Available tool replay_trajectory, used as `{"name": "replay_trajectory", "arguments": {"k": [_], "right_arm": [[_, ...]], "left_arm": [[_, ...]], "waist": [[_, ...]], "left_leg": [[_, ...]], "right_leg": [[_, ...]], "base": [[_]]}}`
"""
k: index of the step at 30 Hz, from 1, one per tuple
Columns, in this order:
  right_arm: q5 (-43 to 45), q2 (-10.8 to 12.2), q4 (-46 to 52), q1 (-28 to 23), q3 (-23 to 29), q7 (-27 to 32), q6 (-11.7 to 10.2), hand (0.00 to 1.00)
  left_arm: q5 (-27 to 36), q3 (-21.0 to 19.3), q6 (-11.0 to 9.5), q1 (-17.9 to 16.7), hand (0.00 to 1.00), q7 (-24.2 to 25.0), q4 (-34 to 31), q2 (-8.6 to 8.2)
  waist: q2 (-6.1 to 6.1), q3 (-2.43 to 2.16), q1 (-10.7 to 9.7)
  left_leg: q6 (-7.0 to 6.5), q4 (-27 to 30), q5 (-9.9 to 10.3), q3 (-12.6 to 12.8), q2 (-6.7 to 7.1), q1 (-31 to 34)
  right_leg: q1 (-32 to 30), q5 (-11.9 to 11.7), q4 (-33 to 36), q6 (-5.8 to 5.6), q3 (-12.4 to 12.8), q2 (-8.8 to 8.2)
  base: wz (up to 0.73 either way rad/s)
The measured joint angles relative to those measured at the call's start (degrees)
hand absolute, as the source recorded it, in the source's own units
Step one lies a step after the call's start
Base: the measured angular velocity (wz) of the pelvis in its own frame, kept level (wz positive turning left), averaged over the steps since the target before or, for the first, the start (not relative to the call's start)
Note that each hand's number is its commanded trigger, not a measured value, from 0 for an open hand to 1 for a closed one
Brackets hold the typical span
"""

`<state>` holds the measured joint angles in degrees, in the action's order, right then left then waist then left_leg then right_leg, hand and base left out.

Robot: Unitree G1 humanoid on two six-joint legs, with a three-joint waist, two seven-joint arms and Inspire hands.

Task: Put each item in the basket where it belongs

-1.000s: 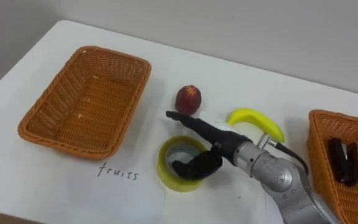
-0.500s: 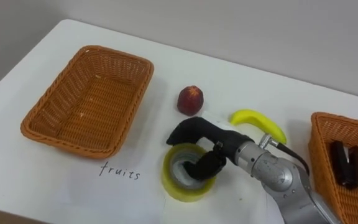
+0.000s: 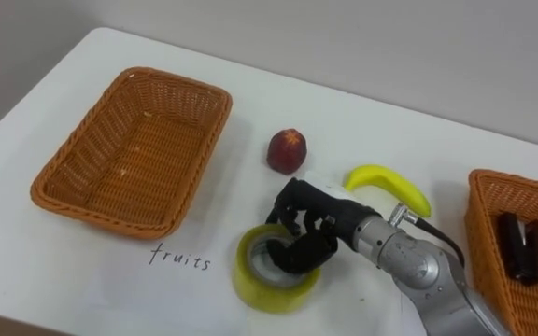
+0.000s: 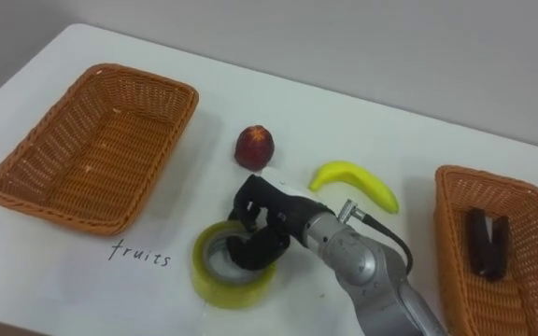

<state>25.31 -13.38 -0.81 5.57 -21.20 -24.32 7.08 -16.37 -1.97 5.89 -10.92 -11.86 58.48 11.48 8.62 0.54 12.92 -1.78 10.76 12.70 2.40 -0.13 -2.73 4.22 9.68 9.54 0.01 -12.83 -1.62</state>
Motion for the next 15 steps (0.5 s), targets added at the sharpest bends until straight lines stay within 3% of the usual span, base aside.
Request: {"name": "replay_trajectory", "arguments": {"k": [10, 15], "right_arm": [[-0.61, -0.11, 0.00, -0.01, 0.10, -0.05, -0.14, 1.00], [-1.23, -0.45, 0.02, -0.05, 0.74, -0.65, -0.10, 1.00]], "left_arm": [[1.16, -0.04, -0.04, -0.05, 0.00, -0.42, 0.27, 0.02], [1.06, -0.28, -0.01, -0.28, 0.00, -0.34, 0.69, -0.52]], "waist": [[-0.17, 0.04, -0.43], [-0.95, 0.35, -1.50]], "left_leg": [[0.00, 0.08, 0.00, -0.15, 0.07, 0.01], [-0.01, 0.05, 0.00, -0.41, 0.10, -0.66]], "right_leg": [[0.18, 0.00, -0.01, 0.00, -0.12, -0.03], [0.82, 0.00, -0.07, 0.00, -0.07, -0.08]], "base": [[0.01], [0.05]]}}
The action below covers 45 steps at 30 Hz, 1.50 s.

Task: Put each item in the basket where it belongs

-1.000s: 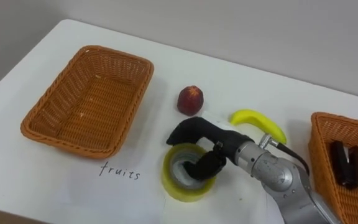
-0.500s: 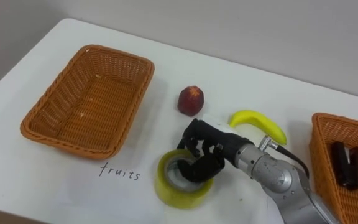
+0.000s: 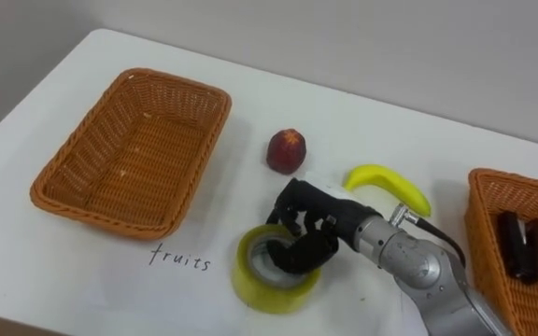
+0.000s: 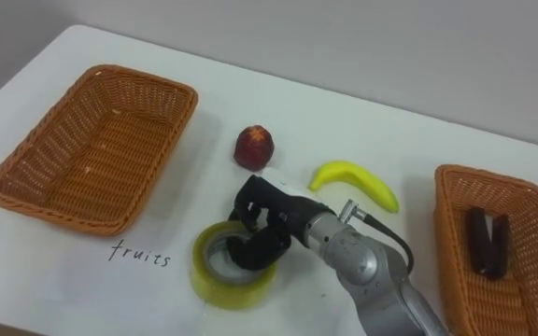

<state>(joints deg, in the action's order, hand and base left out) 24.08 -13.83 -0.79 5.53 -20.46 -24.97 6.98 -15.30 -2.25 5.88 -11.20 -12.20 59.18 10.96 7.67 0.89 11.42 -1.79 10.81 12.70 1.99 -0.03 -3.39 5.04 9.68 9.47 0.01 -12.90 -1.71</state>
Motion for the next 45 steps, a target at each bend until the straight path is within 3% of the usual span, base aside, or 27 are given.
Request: {"name": "replay_trajectory", "arguments": {"k": [4, 9, 16, 20, 21, 28, 35, 39, 45], "right_arm": [[0.17, -0.26, 1.80, -1.75, 1.86, -0.64, 0.02, 1.00], [0.93, -2.34, 4.39, -3.01, 7.18, -1.35, 0.00, 1.00], [1.23, -2.28, 6.80, -3.44, 12.29, 0.48, -0.02, 1.00], [1.01, -2.25, 9.56, -4.93, 13.57, 0.66, 0.00, 1.00], [0.97, -2.25, 10.41, -5.18, 14.11, 0.66, 0.00, 1.00], [1.03, -1.98, 11.33, -5.98, 20.74, 3.61, -0.15, 1.00], [0.78, -1.96, 11.32, -7.36, 23.13, 7.66, -0.14, 1.00], [0.52, -1.98, 11.33, -7.38, 24.61, 9.83, -0.14, 1.00], [-2.58, -1.98, 11.32, -7.40, 26.31, 13.16, -0.14, 1.00]], "left_arm": [[0.07, -1.50, -0.04, -0.15, 0.00, -0.12, 0.30, -0.58], [0.09, -3.56, -0.93, -0.84, 0.00, -0.22, 0.59, -0.67], [0.08, -3.62, -1.49, -1.58, 0.00, -0.20, 0.54, -0.85], [0.06, -3.81, -1.71, -2.13, 0.00, -0.26, 0.55, -0.91], [0.06, -4.12, -1.70, -2.27, 0.00, -0.26, 0.55, -0.94], [0.05, -7.75, -1.70, -2.67, 0.00, -0.16, 0.56, -1.31], [0.05, -7.71, -1.71, -3.62, 0.00, -2.11, 0.59, -1.70], [0.05, -7.66, -1.68, -4.31, 0.00, -2.64, 2.83, -2.22], [0.07, -7.59, -1.68, -4.61, 0.00, -2.51, 3.92, -2.60]], "waist": [[-0.62, -0.10, -0.73], [-0.83, -0.28, -2.90], [-1.20, -0.59, -4.75], [-2.12, -0.93, -5.49], [-2.35, -0.75, -5.57], [-2.57, -0.71, -6.72], [-2.67, -0.77, -7.30], [-3.34, -1.11, -8.04], [-3.73, -0.90, -8.65]], "left_leg": [[0.00, -0.15, -0.01, 0.21, -0.06, -0.27], [0.01, -0.19, -0.02, 1.00, -0.13, -0.45], [0.01, -0.47, -0.02, 1.94, -0.21, -1.44], [-0.02, -0.80, -0.03, 2.51, -0.23, -2.63], [-0.02, -1.08, -0.03, 2.55, -0.24, -3.43], [-0.03, -1.36, -0.01, 2.56, -0.26, -4.18], [-0.03, -1.21, -0.01, 2.72, -0.25, -4.26], [-0.04, -1.11, -0.01, 3.36, -0.26, -4.36], [-0.03, -1.20, 0.00, 3.98, -0.38, -4.72]], "right_leg": [[0.04, 0.00, -0.07, 0.00, 0.14, 0.00], [0.03, 0.00, 0.00, 0.00, 1.66, -0.15], [0.55, 0.00, 0.08, 0.00, 2.14, -0.02], [1.41, 0.00, 0.08, -0.01, 2.67, 0.14], [2.00, 0.00, 0.07, -0.01, 2.70, 0.14], [2.79, 0.00, 0.13, -0.01, 2.73, 0.21], [2.67, 0.00, 0.20, -0.01, 3.43, 0.36], [2.49, -0.02, 0.22, -0.03, 4.12, 0.39], [2.50, -0.02, 0.33, -0.04, 4.81, 0.51]], "base": [[-0.03], [-0.08], [-0.08], [-0.07], [0.00], [0.00], [-0.02], [-0.07], [-0.06]]}}
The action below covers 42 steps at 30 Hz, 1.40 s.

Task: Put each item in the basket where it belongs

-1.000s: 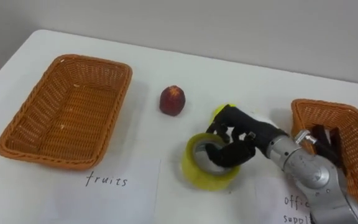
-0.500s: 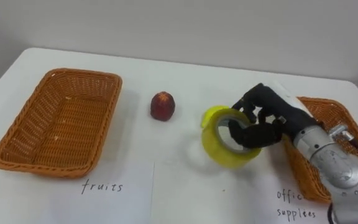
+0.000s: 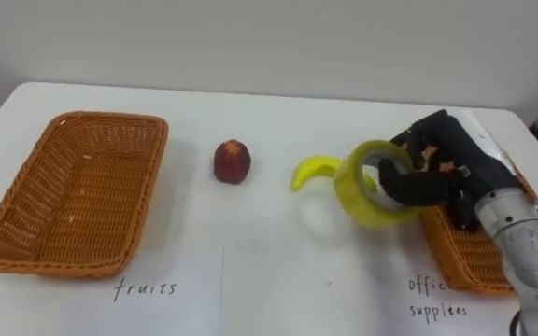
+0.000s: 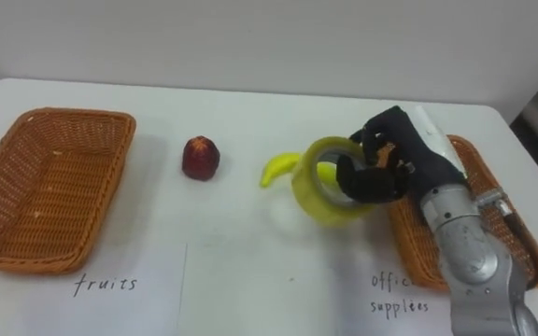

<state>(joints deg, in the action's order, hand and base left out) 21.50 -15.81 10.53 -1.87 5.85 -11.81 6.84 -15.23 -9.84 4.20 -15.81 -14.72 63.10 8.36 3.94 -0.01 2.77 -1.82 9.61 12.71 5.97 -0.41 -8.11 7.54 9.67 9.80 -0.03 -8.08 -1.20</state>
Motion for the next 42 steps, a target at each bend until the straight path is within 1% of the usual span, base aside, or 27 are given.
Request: {"name": "replay_trajectory", "arguments": {"k": [1, 3, 5, 7, 8, 12, 14, 17, 22, 23, 26, 29, 32, 34, 35, 38, 42], "right_arm": [[-0.35, 0.00, 0.00, 0.00, 0.01, 0.40, 0.00, 1.00], [-1.33, 0.00, 0.00, 0.00, 0.06, 1.21, 0.00, 1.00], [-1.33, 0.00, -0.14, 0.00, 0.26, 1.62, 0.00, 1.00], [-1.32, 0.00, -0.52, -0.05, 0.64, 2.39, 0.00, 1.00], [-1.40, 0.00, -0.60, -0.36, 1.27, 2.84, -0.09, 1.00], [-1.43, 0.00, -0.64, -1.55, 4.30, 4.75, -0.88, 1.00], [-1.59, -0.13, -1.13, -1.81, 5.71, 6.19, -1.21, 1.00], [-3.22, -0.32, -2.86, -2.05, 7.54, 7.72, -2.12, 1.00], [-3.73, -0.38, -5.29, -2.22, 8.85, 9.07, -2.13, 1.00], [-3.73, -0.41, -5.91, -2.22, 9.05, 9.28, -2.12, 1.00], [-4.03, -0.47, -6.09, -2.22, 9.11, 9.63, -2.12, 1.00], [-4.29, -0.47, -6.09, -2.22, 9.11, 9.97, -2.11, 1.00], [-4.02, -0.56, -6.24, -2.22, 9.51, 10.46, -2.12, 1.00], [-3.22, -0.56, -6.99, -2.22, 9.73, 11.18, -2.12, 1.00], [-2.83, -0.56, -7.71, -2.22, 9.98, 11.28, -2.10, 1.00], [-2.71, -0.56, -8.21, -2.30, 10.42, 11.29, -1.74, 1.00], [-1.80, -0.56, -9.84, -2.30, 10.59, 11.70, -1.85, 1.00]], "left_arm": [[0.00, -0.01, -0.01, -0.24, 0.00, 0.02, 0.06, 0.00], [0.00, -0.02, -0.01, -0.27, 0.00, 0.21, 0.22, 0.00], [0.00, -0.07, -0.01, -0.27, 0.00, 0.29, 0.25, 0.00], [0.01, -0.14, -0.03, -0.20, 0.00, 0.35, 0.25, 0.00], [0.01, -0.15, -0.08, -0.11, 0.00, 0.35, 0.25, 0.03], [0.00, -1.35, -0.10, -0.06, 0.00, 0.35, 0.25, 0.06], [-0.02, -2.14, -0.12, 0.00, 0.00, 0.35, 0.25, 0.01], [-0.04, -2.43, -0.54, -0.11, 0.00, 0.32, 0.40, 0.06], [-0.05, -2.42, -0.68, -0.05, 0.00, 0.31, 1.02, 0.05], [-0.03, -2.41, -0.69, -0.05, 0.00, 0.31, 1.04, 0.03], [-0.02, -2.41, -0.68, -0.14, 0.00, 0.31, 1.02, 0.04], [0.00, -2.42, -0.67, -0.29, 0.00, 0.31, 1.03, 0.12], [0.00, -3.11, -0.67, -0.18, 0.00, 0.42, 1.02, 0.04], [0.00, -3.51, -0.67, -0.12, 0.00, 0.50, 1.00, 0.05], [-0.01, -3.52, -0.67, -0.12, 0.00, 0.50, 0.99, 0.05], [-0.01, -3.49, -0.59, 0.02, 0.00, 0.51, 0.99, 0.03], [0.02, -3.44, -0.58, 0.45, 0.00, 0.38, 0.99, 0.03]], "waist": [[0.15, -0.07, -0.11], [0.24, -0.07, -0.84], [0.41, -0.01, -1.10], [0.66, -0.07, -1.29], [1.03, -0.16, -1.49], [1.59, 0.06, -1.70], [1.95, 0.03, -2.25], [1.90, 0.04, -2.53], [1.23, 0.03, -2.55], [1.30, -0.09, -2.74], [0.66, 0.04, -3.36], [0.34, -0.05, -4.16], [0.53, -0.08, -4.65], [0.83, -0.25, -4.83], [1.02, -0.43, -4.86], [1.40, -0.43, -5.32], [1.48, -0.35, -5.57]], "left_leg": [[0.00, -0.02, 0.00, 0.00, -0.01, -0.01], [0.00, -0.14, 0.03, 0.00, -0.02, -0.04], [0.00, -0.17, 0.04, 0.03, -0.03, -0.03], [0.00, -0.09, 0.04, 0.03, -0.06, -0.05], [0.00, -0.08, 0.04, 0.03, -0.08, -0.06], [0.01, -0.11, 0.04, 0.04, -0.10, 0.17], [0.01, -0.10, 0.04, 0.05, -0.10, 0.53], [0.02, -0.23, 0.06, 0.33, -0.12, 0.50], [0.07, -0.46, 0.11, 1.88, -0.34, 0.38], [0.06, -0.46, 0.12, 1.96, -0.34, 0.32], [0.06, -0.45, 0.12, 2.12, -0.35, 0.14], [0.07, -0.51, 0.12, 2.14, -0.40, -0.16], [0.09, -0.53, 0.14, 2.14, -0.41, -0.01], [0.09, -0.54, 0.17, 2.09, -0.40, 0.05], [0.09, -0.52, 0.18, 2.15, -0.39, 0.28], [0.07, -0.38, 0.16, 2.70, -0.41, 0.42], [0.05, -0.39, 0.17, 2.92, -0.42, 0.39]], "right_leg": [[0.02, 0.00, 0.04, 0.00, -0.02, 0.00], [0.03, 0.00, 0.04, 0.00, 0.03, 0.04], [0.00, 0.00, 0.05, 0.00, 0.12, 0.08], [-0.01, 0.00, 0.08, 0.00, 0.14, 0.10], [0.01, 0.00, 0.08, 0.00, 0.08, 0.10], [-0.21, 0.00, 0.05, 0.00, 0.10, 0.16], [-0.62, -0.01, 0.01, 0.01, 0.09, 0.17], [-0.82, -0.01, -0.02, 0.01, 0.21, 0.20], [-1.24, -0.03, -0.01, 0.03, 1.03, 0.37], [-1.24, -0.03, 0.00, 0.02, 1.04, 0.35], [-1.20, -0.04, -0.01, 0.02, 1.07, 0.33], [-1.15, -0.04, 0.00, 0.02, 1.00, 0.34], [-1.12, -0.05, 0.02, 0.04, 1.08, 0.39], [-1.48, -0.05, 0.03, 0.04, 1.44, 0.39], [-1.50, -0.06, 0.07, 0.05, 1.68, 0.40], [-1.61, -0.20, 0.15, 0.02, 1.99, 0.41], [-1.67, -0.30, 0.14, -0.04, 2.37, 0.45]], "base": [[0.00], [0.00], [0.00], [0.00], [0.00], [0.00], [0.00], [-0.05], [-0.11], [-0.06], [0.00], [0.00], [0.00], [-0.02], [-0.06], [-0.05], [-0.02]]}}
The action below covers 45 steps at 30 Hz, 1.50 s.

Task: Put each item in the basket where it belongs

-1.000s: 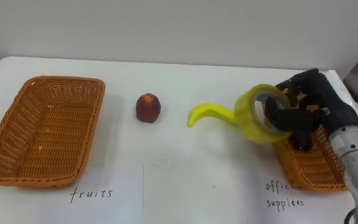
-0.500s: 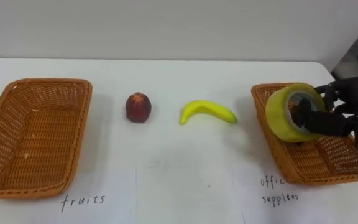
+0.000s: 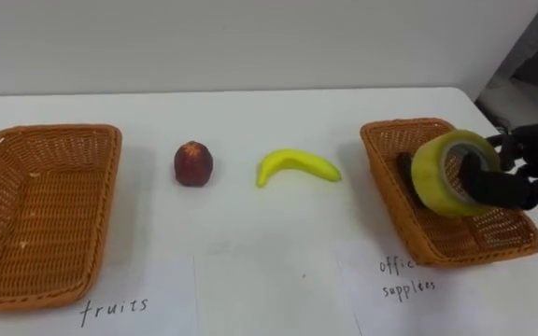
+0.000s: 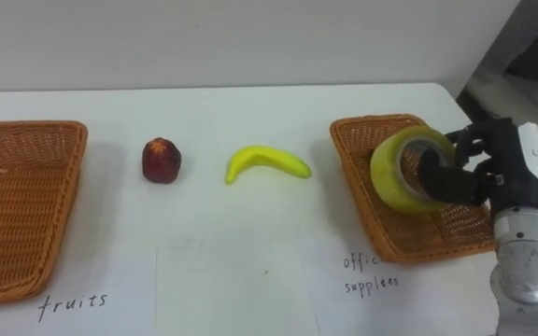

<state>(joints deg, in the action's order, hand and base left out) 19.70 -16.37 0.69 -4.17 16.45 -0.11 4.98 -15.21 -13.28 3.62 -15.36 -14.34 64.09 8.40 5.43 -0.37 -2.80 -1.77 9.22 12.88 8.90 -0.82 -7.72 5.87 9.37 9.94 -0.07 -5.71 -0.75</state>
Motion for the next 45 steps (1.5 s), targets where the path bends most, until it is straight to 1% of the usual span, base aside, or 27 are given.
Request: {"name": "replay_trajectory", "arguments": {"k": [5, 12, 20, 23, 24, 25, 26, 30, 33, 36, 45], "right_arm": [[0.18, 0.01, -0.60, -0.33, 0.01, -0.07, 0.11, 1.00], [-0.87, 0.01, -0.60, -0.38, 0.01, -1.80, 0.11, 1.00], [-1.21, 0.01, -0.60, -0.44, 0.01, -2.63, 0.15, 1.00], [-1.20, 0.01, -0.60, -0.47, 0.01, -2.66, 0.16, 0.99], [-1.20, 0.01, -0.61, -0.49, 0.01, -2.68, 0.16, 0.68], [-1.20, 0.01, -0.61, -0.51, 0.01, -2.68, 0.16, 0.51], [-1.20, 0.01, -0.60, -0.57, 0.01, -2.72, 0.16, 0.00], [-1.14, 0.00, -0.60, -0.58, 0.01, -3.77, 0.28, 0.00], [-1.18, 0.00, -0.60, -0.57, 0.01, -4.33, 0.32, 0.00], [-1.16, 0.00, -0.60, -0.57, 0.01, -4.63, 0.68, 0.00], [-1.16, 0.01, -0.60, -0.57, 0.01, -5.63, 0.73, 0.00]], "left_arm": [[-0.05, -0.06, 0.05, -0.37, 0.00, -0.17, 0.01, -0.07], [-0.06, -0.10, 0.18, -1.17, 0.00, -0.17, -0.03, -0.07], [-0.04, -0.09, 0.31, -1.18, 0.00, -0.08, -0.03, -0.08], [-0.04, -0.10, 0.75, -1.17, 0.00, -0.05, -0.03, -0.08], [-0.04, -0.10, 0.94, -1.17, 0.00, -0.02, -0.04, -0.08], [-0.04, -0.10, 1.01, -1.17, 0.00, -0.02, -0.03, -0.08], [-0.04, -0.10, 1.04, -1.18, 0.00, -0.02, -0.04, -0.08], [-0.02, -0.11, 1.05, -1.17, 0.00, -0.02, -0.04, -0.09], [-0.03, -0.11, 1.05, -1.12, 0.00, -0.03, -0.07, -0.07], [-0.02, -0.10, 1.07, -1.13, 0.00, -0.03, -0.06, -0.07], [-0.03, -0.10, 1.12, -1.14, 0.00, -0.03, -0.05, -0.08]], "waist": [[-0.42, 0.21, 0.11], [-0.73, 0.22, 0.33], [-0.39, 0.18, 0.38], [-0.25, 0.17, 0.39], [-0.21, 0.18, 0.37], [-0.20, 0.17, 0.37], [-0.18, 0.17, 0.37], [0.03, 0.24, 0.63], [0.21, 0.17, 0.92], [0.31, 0.26, 1.22], [0.16, 0.31, 1.52]], "left_leg": [[-0.01, -0.16, 0.01, 0.30, -0.11, -0.12], [0.01, -0.47, 0.01, 0.18, -0.20, -0.69], [0.01, -0.48, 0.01, 0.17, -0.20, -0.67], [0.01, -0.48, 0.01, 0.17, -0.20, -0.67], [0.01, -0.47, 0.01, 0.18, -0.20, -0.68], [0.01, -0.47, 0.01, 0.18, -0.20, -0.70], [0.01, -0.47, 0.01, 0.18, -0.20, -0.74], [0.02, -0.50, 0.02, 0.17, -0.20, -0.72], [0.01, -0.50, 0.02, 0.17, -0.20, -0.72], [0.01, -0.49, 0.02, 0.17, -0.20, -0.72], [0.02, -0.49, 0.02, 0.14, -0.19, -0.72]], "right_leg": [[-0.04, -0.03, 0.00, 0.02, 0.03, 0.09], [0.24, -0.05, 0.00, 0.05, 0.28, 0.16], [0.31, -0.05, 0.00, 0.05, 0.13, 0.12], [0.31, -0.05, 0.00, 0.05, 0.14, 0.11], [0.31, -0.05, -0.01, 0.05, 0.18, 0.11], [0.31, -0.05, -0.01, 0.05, 0.22, 0.11], [0.34, -0.05, -0.01, 0.05, 0.26, 0.11], [0.32, -0.04, -0.01, 0.05, 0.29, 0.14], [0.33, -0.05, -0.01, 0.05, 0.30, 0.17], [0.33, -0.05, -0.01, 0.05, 0.29, 0.17], [0.40, -0.05, -0.03, 0.05, 0.24, 0.17]], "base": [[-0.03], [0.00], [0.00], [0.00], [0.00], [0.00], [0.00], [0.00], [0.00], [0.00], [0.00]]}}
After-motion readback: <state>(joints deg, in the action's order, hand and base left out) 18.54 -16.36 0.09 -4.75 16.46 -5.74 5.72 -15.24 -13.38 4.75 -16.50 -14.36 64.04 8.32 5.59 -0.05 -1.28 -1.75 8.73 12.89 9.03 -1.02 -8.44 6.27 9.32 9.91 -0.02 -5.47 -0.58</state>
